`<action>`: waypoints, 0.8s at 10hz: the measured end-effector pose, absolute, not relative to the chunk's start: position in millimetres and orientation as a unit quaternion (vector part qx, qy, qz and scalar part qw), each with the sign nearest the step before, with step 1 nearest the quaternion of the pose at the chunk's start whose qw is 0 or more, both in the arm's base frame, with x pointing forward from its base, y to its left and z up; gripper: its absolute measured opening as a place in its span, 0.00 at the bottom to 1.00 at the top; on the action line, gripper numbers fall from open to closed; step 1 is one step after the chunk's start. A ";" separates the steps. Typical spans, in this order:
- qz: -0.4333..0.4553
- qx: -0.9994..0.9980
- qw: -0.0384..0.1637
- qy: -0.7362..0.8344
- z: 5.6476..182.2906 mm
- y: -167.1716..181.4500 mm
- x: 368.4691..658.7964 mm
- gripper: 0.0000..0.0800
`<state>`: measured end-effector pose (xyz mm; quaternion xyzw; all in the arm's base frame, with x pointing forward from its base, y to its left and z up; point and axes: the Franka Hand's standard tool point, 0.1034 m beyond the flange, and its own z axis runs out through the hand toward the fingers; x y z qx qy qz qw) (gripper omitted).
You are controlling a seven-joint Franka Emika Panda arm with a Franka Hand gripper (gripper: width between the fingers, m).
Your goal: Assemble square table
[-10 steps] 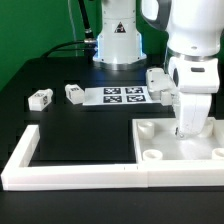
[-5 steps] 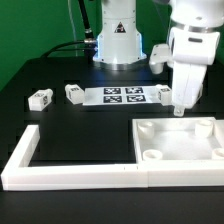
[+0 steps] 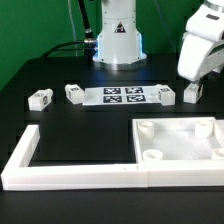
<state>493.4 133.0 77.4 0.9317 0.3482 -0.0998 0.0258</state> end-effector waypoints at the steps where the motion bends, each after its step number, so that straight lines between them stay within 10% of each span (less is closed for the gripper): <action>1: -0.099 0.949 0.028 0.297 77.3 134.6 492.8 0.81; 4: -0.107 0.986 0.040 0.123 75.5 143.1 468.7 0.81; 7: -0.134 0.985 -0.022 -0.108 77.2 135.4 451.5 0.81; 8: -0.134 0.980 -0.013 -0.145 76.8 136.3 450.9 0.81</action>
Offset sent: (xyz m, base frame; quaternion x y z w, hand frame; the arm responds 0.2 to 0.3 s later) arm -0.0468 0.0093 0.0053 0.0208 -0.0348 0.3331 0.9420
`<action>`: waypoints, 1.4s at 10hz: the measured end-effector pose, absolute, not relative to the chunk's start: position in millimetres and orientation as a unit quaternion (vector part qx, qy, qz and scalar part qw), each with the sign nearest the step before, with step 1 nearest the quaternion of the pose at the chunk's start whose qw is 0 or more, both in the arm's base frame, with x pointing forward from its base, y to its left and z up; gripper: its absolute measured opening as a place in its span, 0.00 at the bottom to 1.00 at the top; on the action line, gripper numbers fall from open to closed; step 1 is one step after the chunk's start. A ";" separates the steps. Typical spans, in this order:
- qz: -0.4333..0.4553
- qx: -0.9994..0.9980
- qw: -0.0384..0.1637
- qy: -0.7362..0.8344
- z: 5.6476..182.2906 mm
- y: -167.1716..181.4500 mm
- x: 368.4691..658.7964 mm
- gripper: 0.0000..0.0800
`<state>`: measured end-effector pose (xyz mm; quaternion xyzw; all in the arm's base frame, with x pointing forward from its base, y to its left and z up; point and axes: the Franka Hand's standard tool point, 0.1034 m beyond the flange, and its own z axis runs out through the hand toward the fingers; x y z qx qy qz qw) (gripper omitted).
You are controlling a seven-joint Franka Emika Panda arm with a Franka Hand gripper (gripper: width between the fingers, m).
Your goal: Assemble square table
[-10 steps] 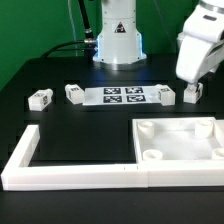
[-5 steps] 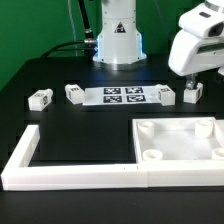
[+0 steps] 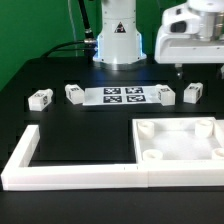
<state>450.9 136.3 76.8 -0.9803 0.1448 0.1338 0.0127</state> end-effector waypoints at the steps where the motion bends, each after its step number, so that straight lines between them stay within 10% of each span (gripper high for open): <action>1: 0.135 -0.978 0.011 0.160 76.7 141.0 449.4 0.81; 7: 0.317 -0.898 0.125 0.278 50.9 129.9 424.5 0.81; 14: 0.426 -0.840 0.145 0.303 36.4 136.0 407.9 0.81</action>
Offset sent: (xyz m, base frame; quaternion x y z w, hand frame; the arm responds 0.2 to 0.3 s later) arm -0.0392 -0.0019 -0.0162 0.1071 -0.1612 0.1338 0.9719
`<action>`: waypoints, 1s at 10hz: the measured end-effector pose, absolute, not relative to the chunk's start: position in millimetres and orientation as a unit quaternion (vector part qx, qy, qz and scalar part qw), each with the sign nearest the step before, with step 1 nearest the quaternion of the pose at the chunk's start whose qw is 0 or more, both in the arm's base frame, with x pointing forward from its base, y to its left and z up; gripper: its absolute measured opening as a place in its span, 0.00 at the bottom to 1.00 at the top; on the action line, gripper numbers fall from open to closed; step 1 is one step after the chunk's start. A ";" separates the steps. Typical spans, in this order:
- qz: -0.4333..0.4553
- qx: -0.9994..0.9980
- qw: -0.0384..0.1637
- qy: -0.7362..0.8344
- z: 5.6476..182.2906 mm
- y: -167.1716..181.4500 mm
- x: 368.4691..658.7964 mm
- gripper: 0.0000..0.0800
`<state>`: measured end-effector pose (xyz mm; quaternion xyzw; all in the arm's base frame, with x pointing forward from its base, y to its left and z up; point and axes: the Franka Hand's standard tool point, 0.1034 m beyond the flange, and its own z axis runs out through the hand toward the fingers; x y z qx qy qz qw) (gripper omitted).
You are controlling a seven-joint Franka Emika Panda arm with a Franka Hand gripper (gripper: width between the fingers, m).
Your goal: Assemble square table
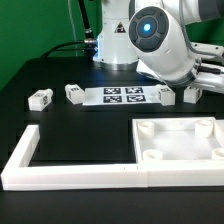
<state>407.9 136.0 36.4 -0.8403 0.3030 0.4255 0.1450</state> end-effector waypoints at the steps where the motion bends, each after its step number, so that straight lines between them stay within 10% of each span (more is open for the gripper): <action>1: 0.424 -0.842 0.140 0.302 34.7 137.7 405.2 0.81; 10: 0.420 -0.854 0.112 0.285 8.4 156.4 371.7 0.81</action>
Offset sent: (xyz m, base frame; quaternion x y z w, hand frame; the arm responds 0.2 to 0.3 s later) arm -0.0244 0.0061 -0.0133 -0.0342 0.0382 -0.0134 0.9986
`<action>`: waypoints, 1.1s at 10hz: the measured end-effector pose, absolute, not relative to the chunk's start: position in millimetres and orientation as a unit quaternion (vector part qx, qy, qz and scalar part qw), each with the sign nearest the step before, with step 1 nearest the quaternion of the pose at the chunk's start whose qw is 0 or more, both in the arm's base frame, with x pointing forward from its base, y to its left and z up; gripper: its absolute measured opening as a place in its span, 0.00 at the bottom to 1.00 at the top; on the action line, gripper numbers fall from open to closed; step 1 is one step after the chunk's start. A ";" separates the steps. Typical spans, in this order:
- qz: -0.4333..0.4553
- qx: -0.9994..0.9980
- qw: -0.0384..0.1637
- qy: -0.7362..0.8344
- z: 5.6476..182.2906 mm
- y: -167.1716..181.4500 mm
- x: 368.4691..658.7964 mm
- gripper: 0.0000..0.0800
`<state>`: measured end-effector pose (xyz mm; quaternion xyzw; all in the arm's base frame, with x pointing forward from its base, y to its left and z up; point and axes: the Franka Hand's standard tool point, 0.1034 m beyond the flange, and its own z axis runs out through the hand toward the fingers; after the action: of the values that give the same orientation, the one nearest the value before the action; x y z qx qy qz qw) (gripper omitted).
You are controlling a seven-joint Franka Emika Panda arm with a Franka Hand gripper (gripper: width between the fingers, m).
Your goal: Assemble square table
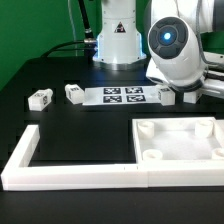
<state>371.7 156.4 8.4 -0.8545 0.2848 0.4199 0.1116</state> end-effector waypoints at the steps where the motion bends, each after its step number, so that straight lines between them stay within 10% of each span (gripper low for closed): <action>1: 0.420 -0.854 0.112 0.285 8.2 156.4 371.6 0.65; 4: 0.420 -0.854 0.112 0.285 8.2 156.4 371.5 0.36; 11: 0.419 -0.858 0.126 0.268 32.7 141.1 393.0 0.36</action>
Offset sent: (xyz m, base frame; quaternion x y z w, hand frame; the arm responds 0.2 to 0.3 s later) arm 0.0000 0.0000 0.0000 0.0000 0.0000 0.0000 1.0000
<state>393.0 141.1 32.7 -0.8581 0.2681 0.4195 0.1258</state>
